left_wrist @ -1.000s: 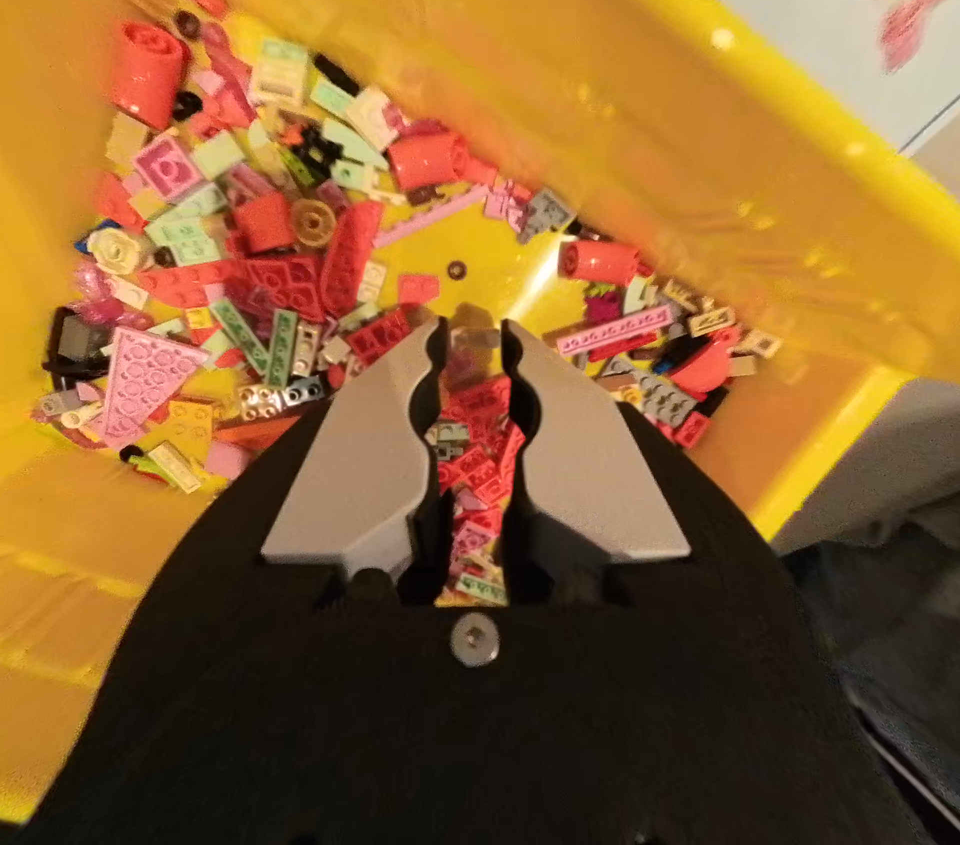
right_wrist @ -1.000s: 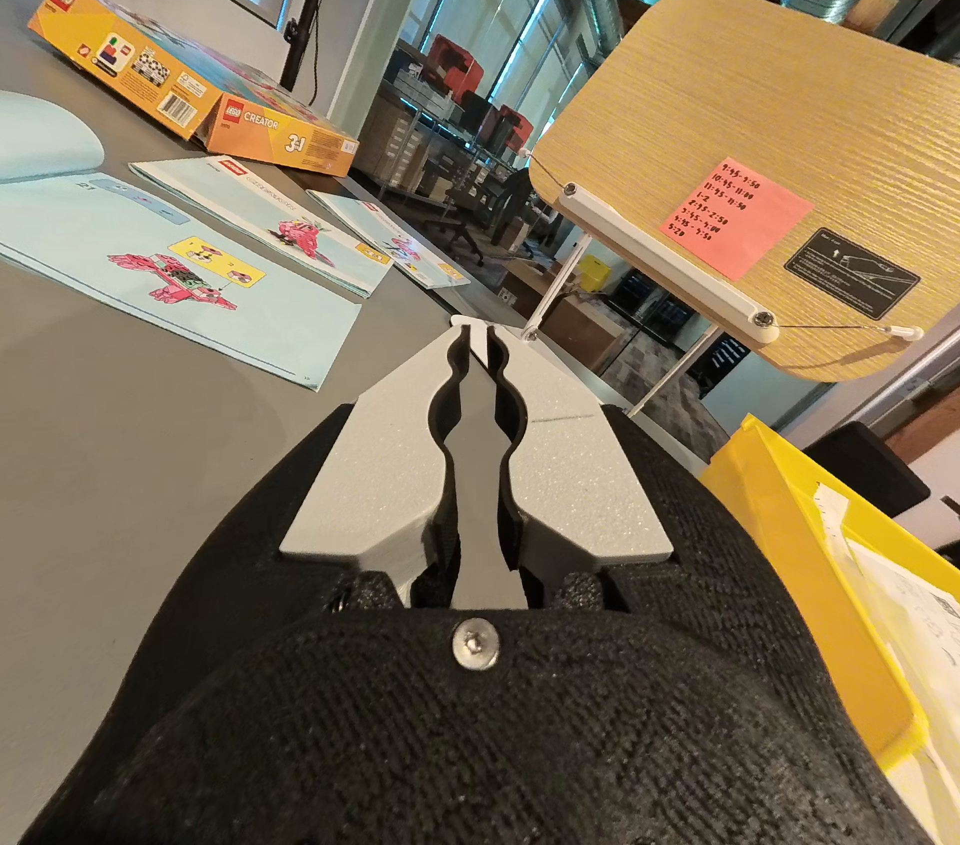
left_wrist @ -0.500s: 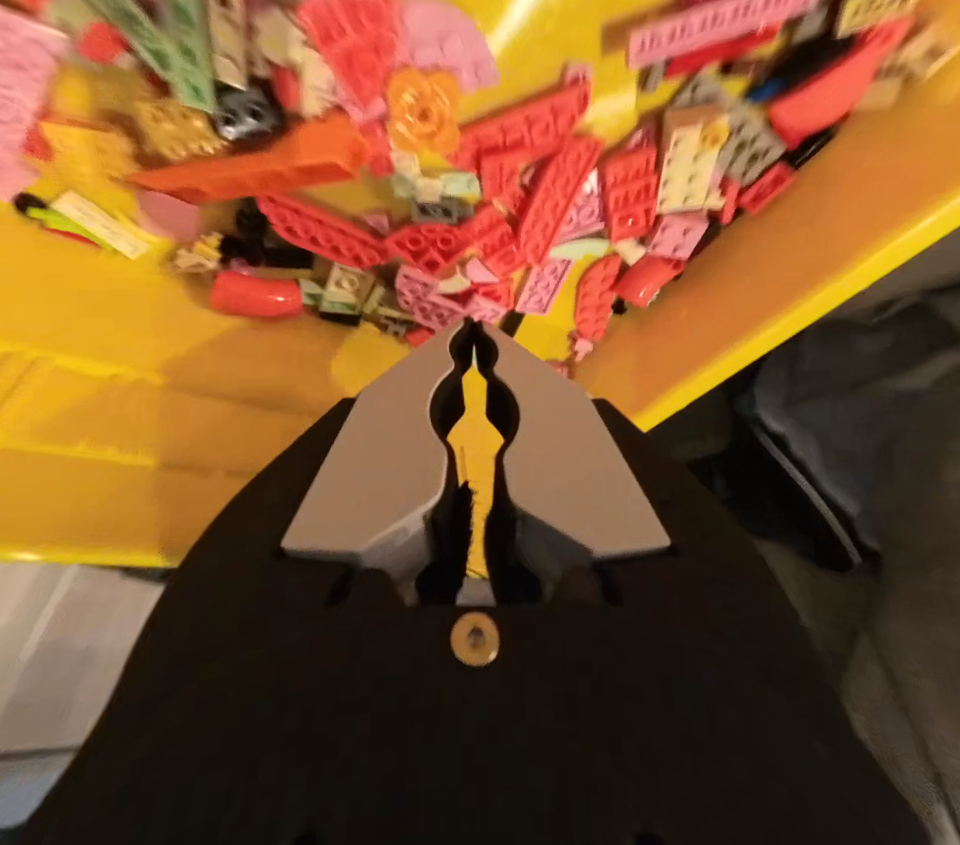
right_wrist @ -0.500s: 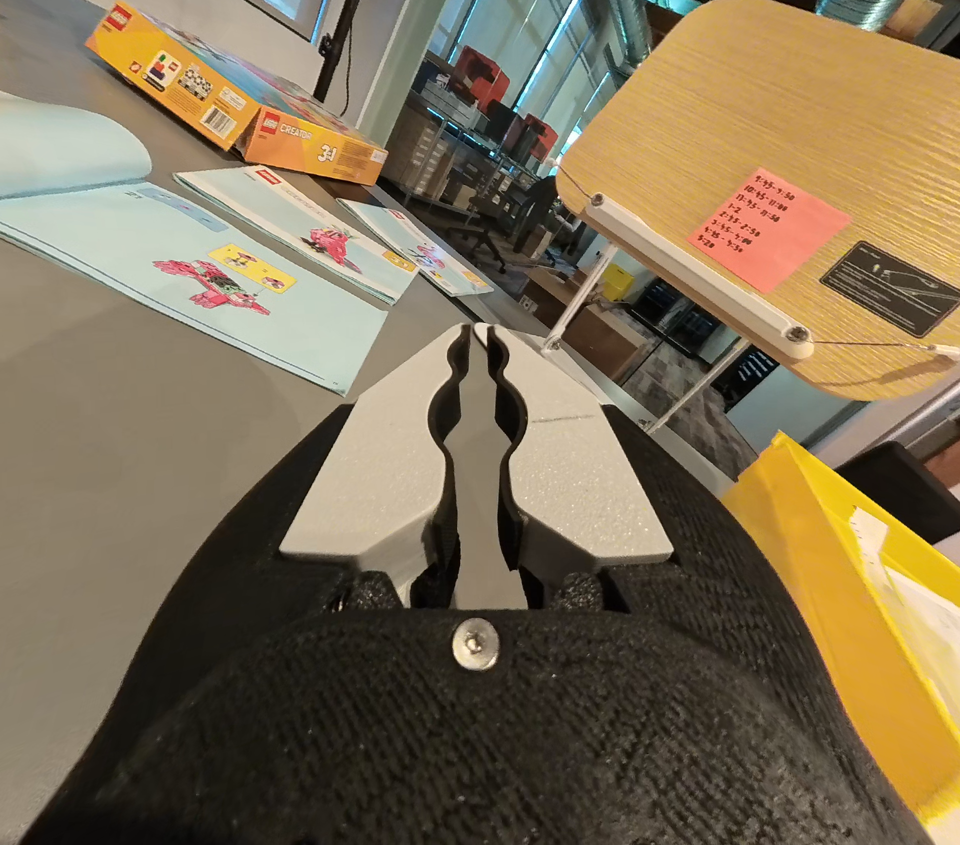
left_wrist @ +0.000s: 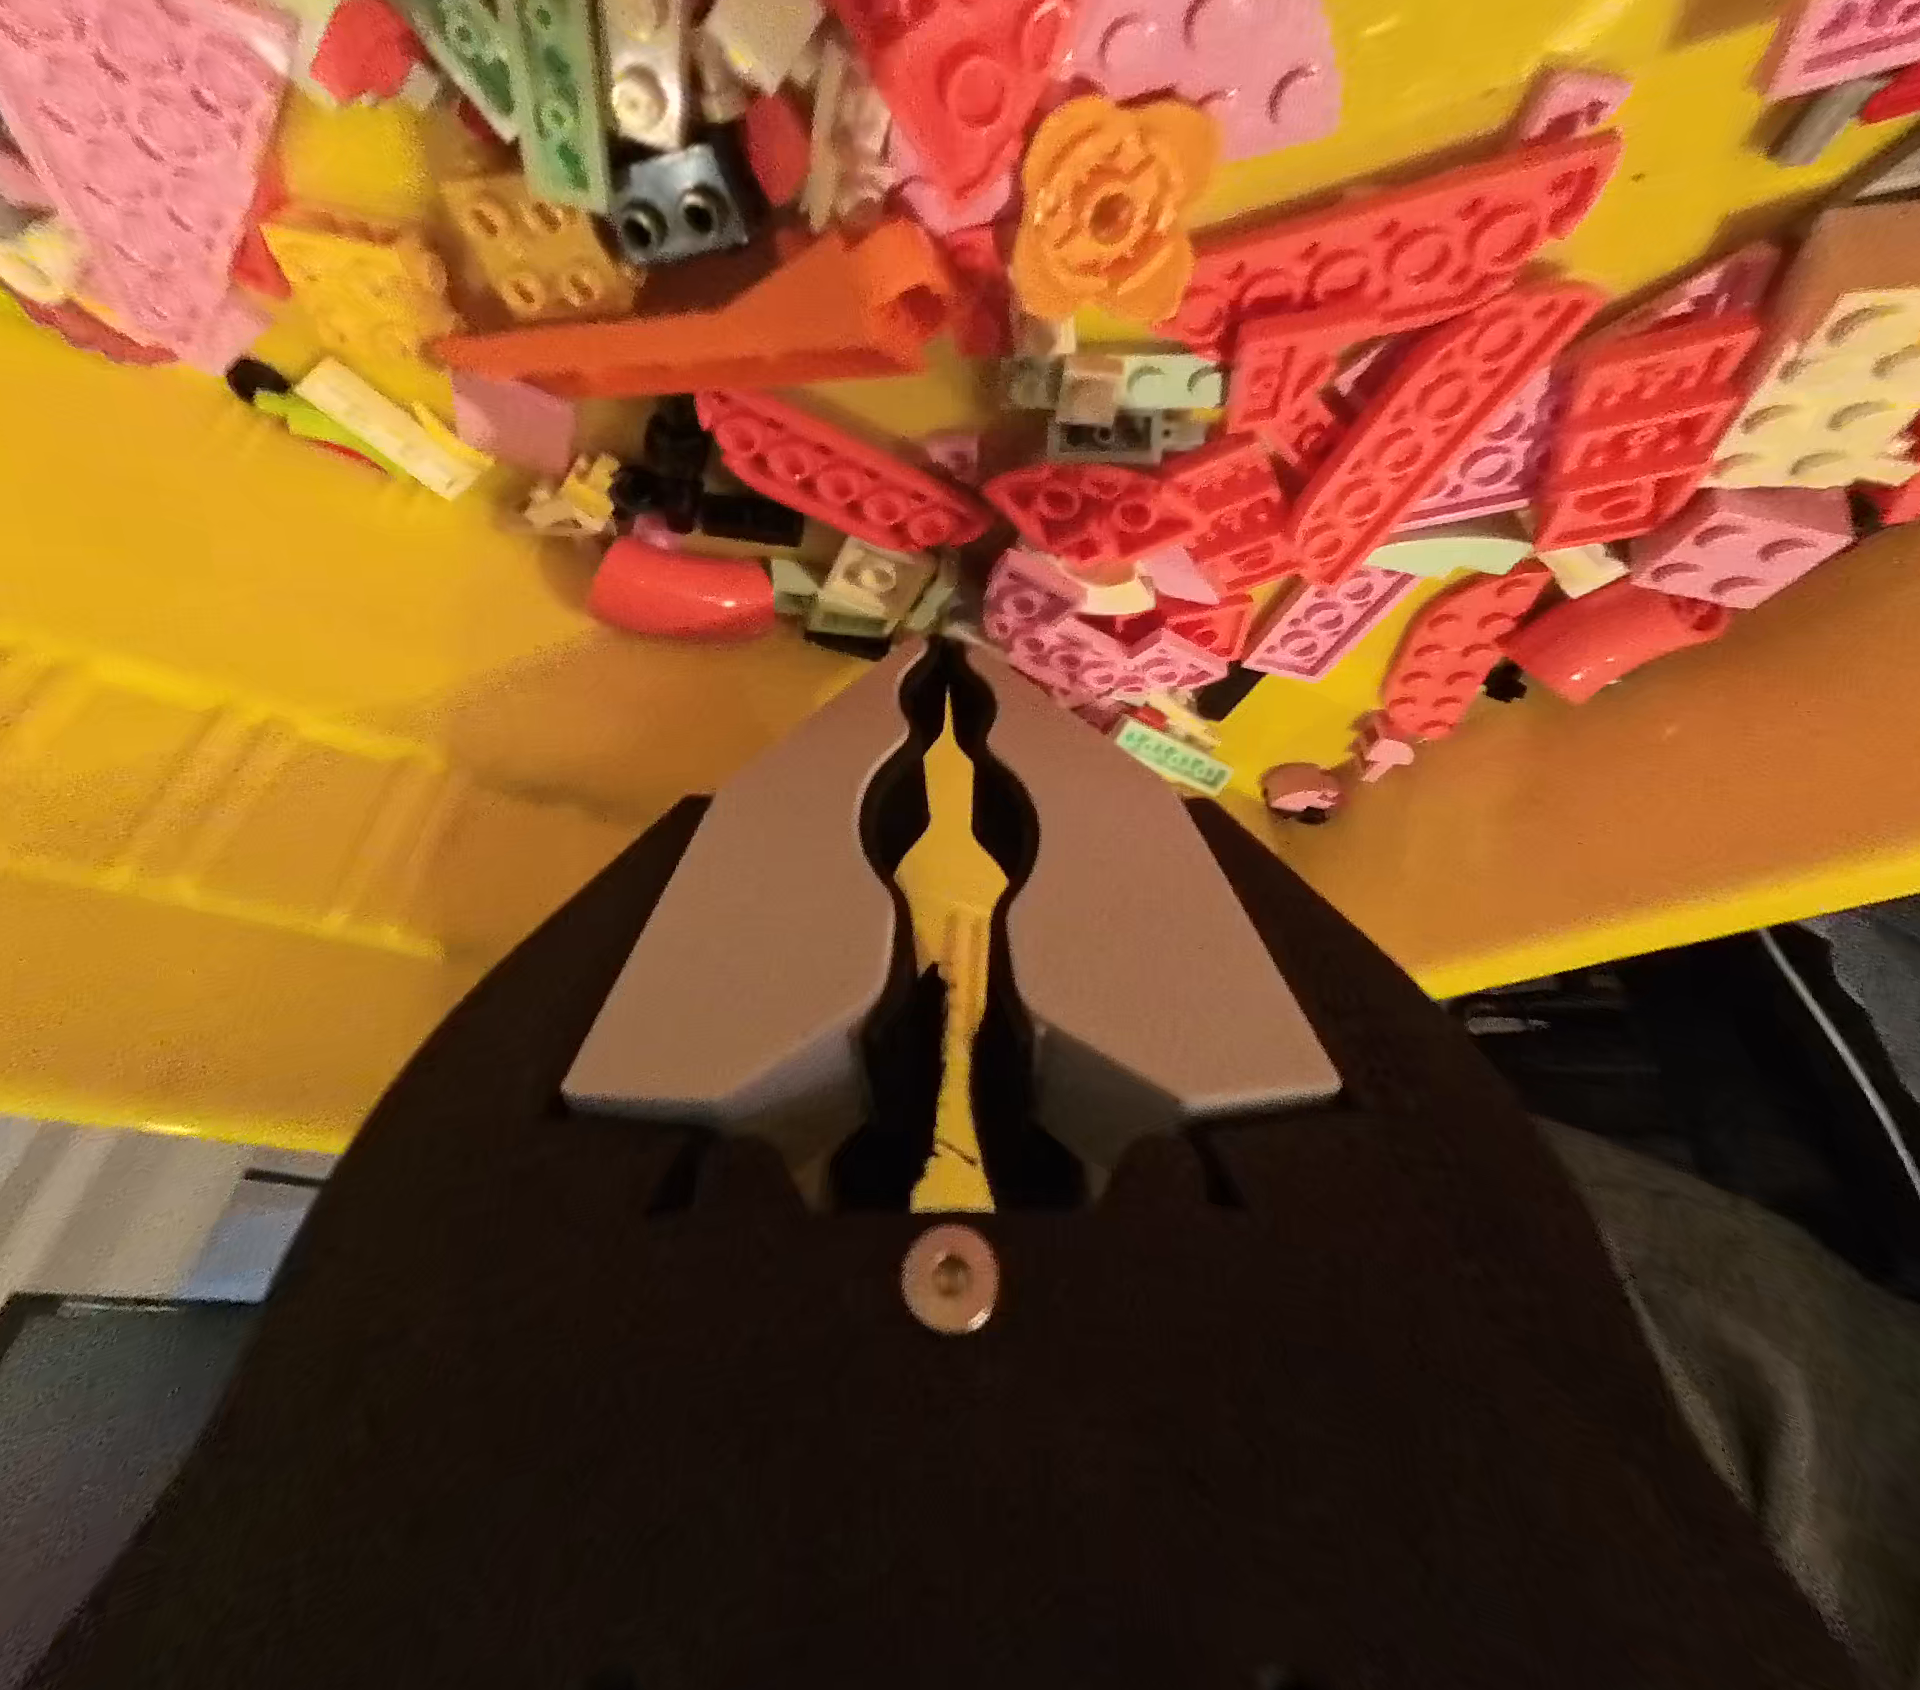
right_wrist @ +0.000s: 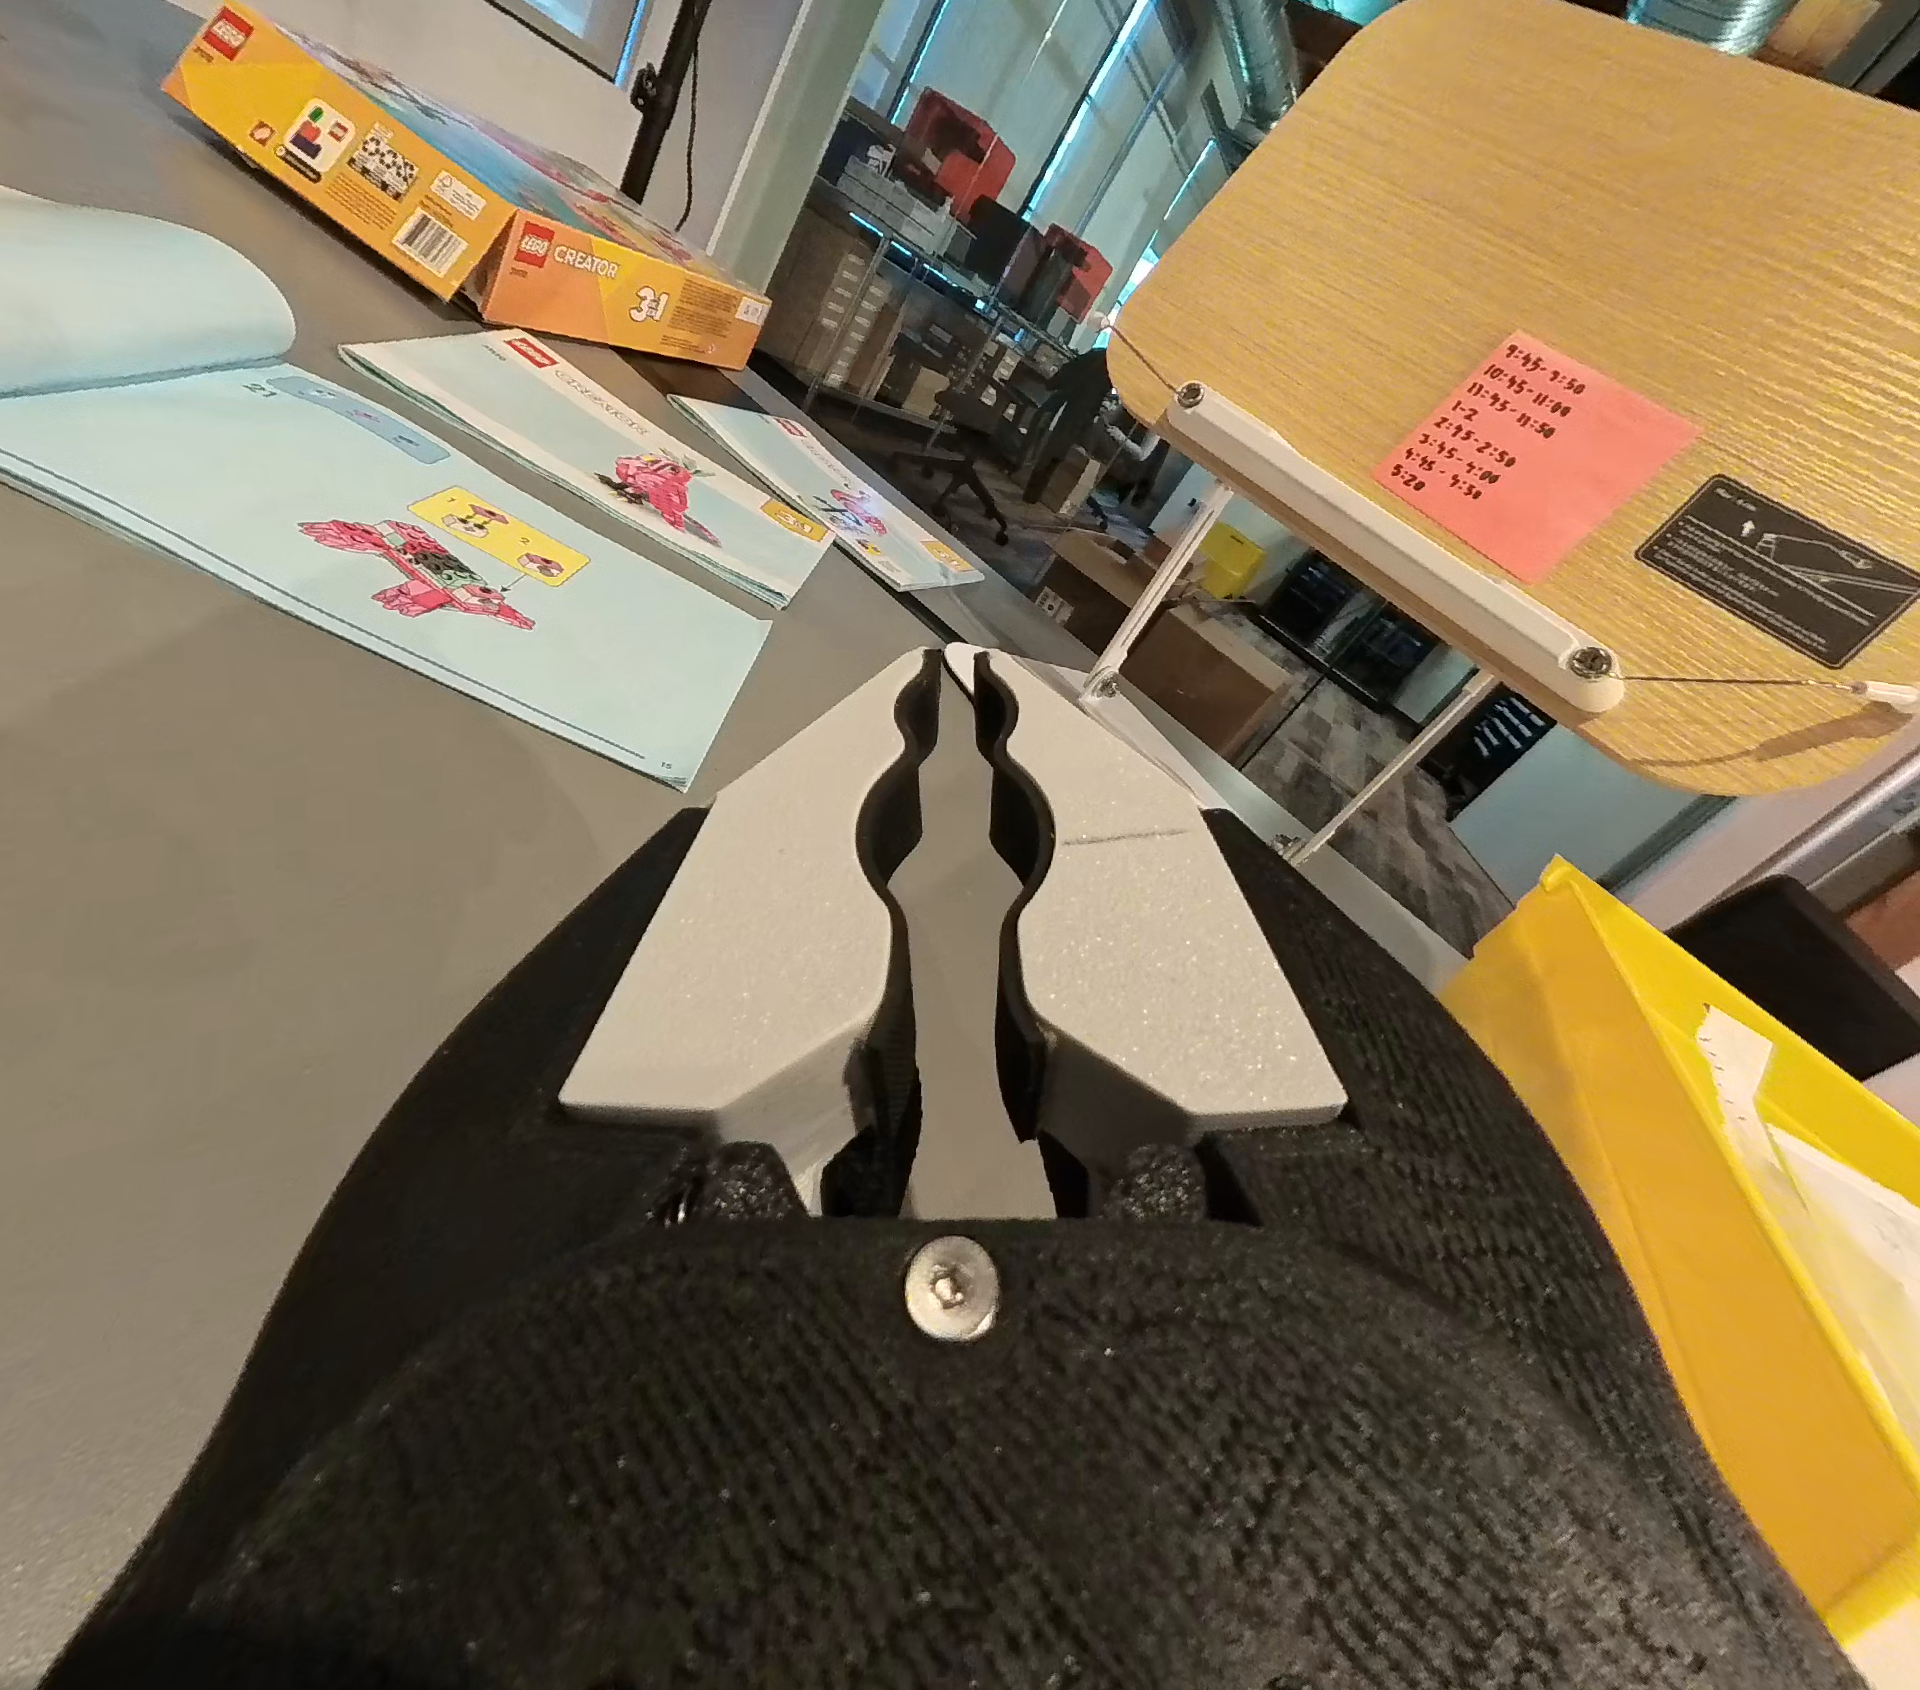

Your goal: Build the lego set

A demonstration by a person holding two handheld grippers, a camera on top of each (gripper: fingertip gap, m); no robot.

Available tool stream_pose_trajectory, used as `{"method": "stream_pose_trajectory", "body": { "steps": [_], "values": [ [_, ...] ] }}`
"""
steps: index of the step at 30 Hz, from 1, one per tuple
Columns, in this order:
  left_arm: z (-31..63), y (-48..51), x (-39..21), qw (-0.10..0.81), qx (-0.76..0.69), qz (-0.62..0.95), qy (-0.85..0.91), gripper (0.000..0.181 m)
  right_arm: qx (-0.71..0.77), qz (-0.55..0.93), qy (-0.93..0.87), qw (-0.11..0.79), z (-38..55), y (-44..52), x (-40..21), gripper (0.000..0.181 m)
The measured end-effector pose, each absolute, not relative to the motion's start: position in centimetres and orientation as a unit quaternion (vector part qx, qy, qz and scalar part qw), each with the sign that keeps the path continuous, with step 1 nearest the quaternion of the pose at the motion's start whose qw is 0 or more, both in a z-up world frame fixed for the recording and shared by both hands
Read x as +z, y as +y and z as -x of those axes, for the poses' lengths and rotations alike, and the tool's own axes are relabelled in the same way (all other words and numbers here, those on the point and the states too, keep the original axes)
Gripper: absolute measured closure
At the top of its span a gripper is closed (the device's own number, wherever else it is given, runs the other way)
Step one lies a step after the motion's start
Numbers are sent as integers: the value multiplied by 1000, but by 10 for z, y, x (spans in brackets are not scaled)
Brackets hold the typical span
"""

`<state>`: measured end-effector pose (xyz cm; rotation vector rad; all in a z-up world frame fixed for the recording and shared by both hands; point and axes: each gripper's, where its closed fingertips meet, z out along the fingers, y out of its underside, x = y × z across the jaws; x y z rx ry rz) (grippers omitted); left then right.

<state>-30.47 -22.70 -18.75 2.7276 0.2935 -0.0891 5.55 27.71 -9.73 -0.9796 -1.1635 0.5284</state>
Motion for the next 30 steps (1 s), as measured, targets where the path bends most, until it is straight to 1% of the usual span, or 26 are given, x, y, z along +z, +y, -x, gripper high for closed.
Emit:
{"method": "stream_pose_trajectory", "body": {
  "steps": [1, 2, 4, 5, 6, 7, 9, 13, 16, 20, 26, 28, 30],
  "values": [
    [304, -220, -187, 180, -28, -979, 95, 181, 237, 439, -521, 693, -55, 277, -97, 177],
    [297, -204, -187, 131, -3, -988, 85, 181, 237, 438, -521, 693, -55, 277, -97, 177],
    [280, -156, -175, -15, 75, -993, 88, 181, 238, 437, -522, 692, -55, 276, -97, 177],
    [291, -140, -165, -67, 58, -990, 109, 181, 238, 437, -522, 692, -55, 276, -97, 177],
    [311, -133, -154, -99, 8, -987, 125, 181, 239, 436, -523, 692, -55, 276, -97, 177],
    [332, -133, -145, -112, -48, -984, 129, 181, 239, 436, -523, 692, -55, 276, -97, 177],
    [361, -138, -131, -108, -113, -978, 138, 181, 240, 436, -523, 692, -55, 276, -97, 177],
    [390, -132, -129, -102, -146, -976, 126, 181, 238, 434, -526, 691, -54, 275, -98, 177],
    [411, -141, -145, -43, -182, -978, 95, 181, 234, 433, -529, 691, -54, 274, -98, 177],
    [414, -151, -173, 8, -152, -984, 96, 181, 233, 433, -529, 692, -54, 275, -98, 177],
    [424, -157, -182, 23, -181, -978, 100, 181, 234, 432, -529, 692, -54, 275, -98, 178],
    [418, -158, -185, 22, -156, -982, 107, 181, 233, 432, -530, 692, -54, 275, -98, 178],
    [399, -157, -188, 19, -85, -988, 126, 181, 233, 432, -530, 692, -54, 275, -98, 177]
  ]
}}
